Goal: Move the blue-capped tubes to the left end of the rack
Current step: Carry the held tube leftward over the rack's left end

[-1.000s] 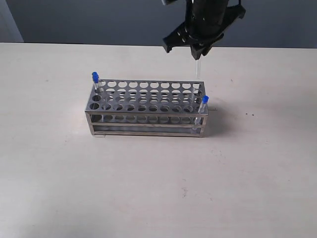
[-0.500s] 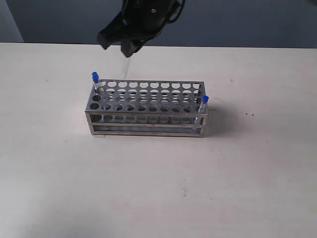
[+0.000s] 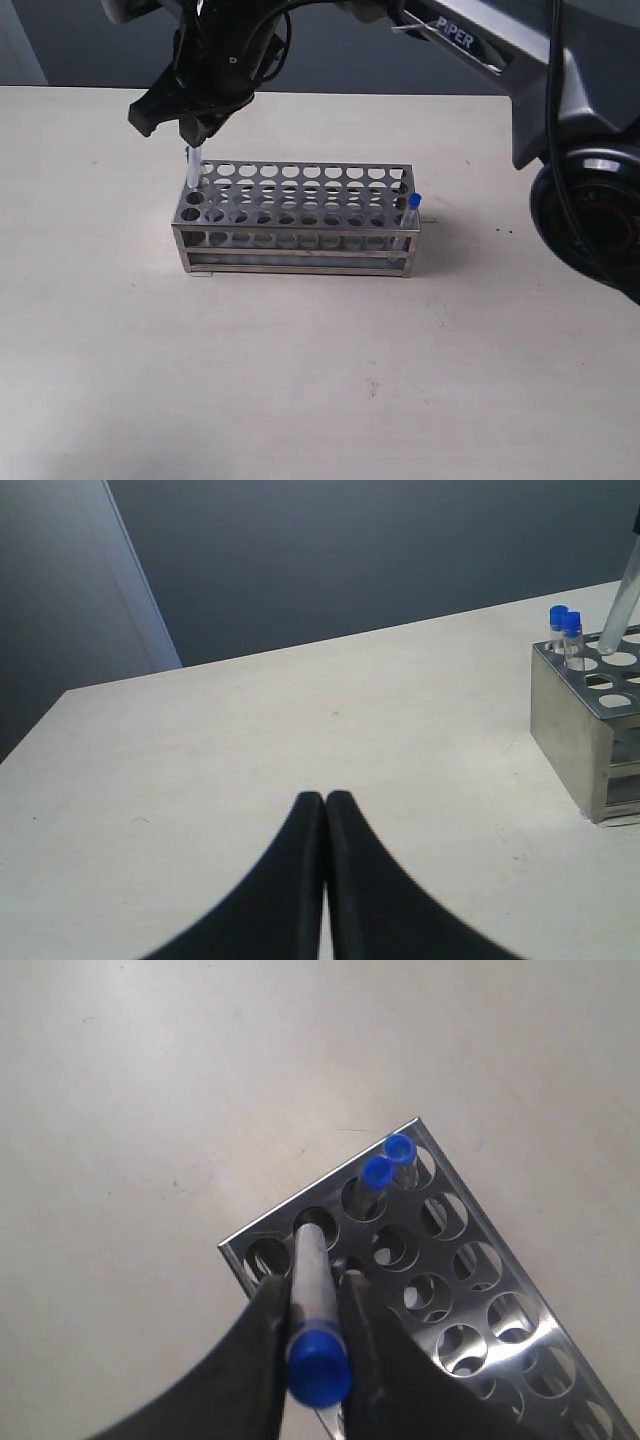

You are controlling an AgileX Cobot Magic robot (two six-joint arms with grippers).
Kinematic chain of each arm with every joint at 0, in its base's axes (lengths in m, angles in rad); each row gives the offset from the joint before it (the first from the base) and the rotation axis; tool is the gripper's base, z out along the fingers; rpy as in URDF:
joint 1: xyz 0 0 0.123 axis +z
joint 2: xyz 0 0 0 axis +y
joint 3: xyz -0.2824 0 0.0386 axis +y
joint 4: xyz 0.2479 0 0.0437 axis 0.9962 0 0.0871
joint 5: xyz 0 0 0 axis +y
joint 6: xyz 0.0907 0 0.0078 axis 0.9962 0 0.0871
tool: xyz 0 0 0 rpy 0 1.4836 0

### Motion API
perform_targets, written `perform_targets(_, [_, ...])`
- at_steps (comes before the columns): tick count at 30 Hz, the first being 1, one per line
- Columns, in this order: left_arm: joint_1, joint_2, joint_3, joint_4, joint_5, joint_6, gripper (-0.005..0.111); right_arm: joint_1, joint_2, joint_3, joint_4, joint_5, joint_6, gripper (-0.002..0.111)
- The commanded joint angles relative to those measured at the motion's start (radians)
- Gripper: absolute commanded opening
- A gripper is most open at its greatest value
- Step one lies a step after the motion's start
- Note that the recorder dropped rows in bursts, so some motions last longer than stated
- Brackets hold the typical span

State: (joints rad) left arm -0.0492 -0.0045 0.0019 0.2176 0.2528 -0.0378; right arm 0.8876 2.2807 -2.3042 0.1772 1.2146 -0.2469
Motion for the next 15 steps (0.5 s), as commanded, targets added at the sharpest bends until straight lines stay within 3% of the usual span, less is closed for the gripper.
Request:
perform_targets(1, [-0.006, 0.004, -0.002, 0.004, -0.013, -0.003, 0.0, -0.001, -0.002, -0.01, 0.002, 0.006, -0.009, -0.001])
perform_targets(15, [-0.006, 0.004, -0.002, 0.004, -0.013, -0.003, 0.0, -0.001, -0.002, -0.01, 0.015, 0.006, -0.009, -0.001])
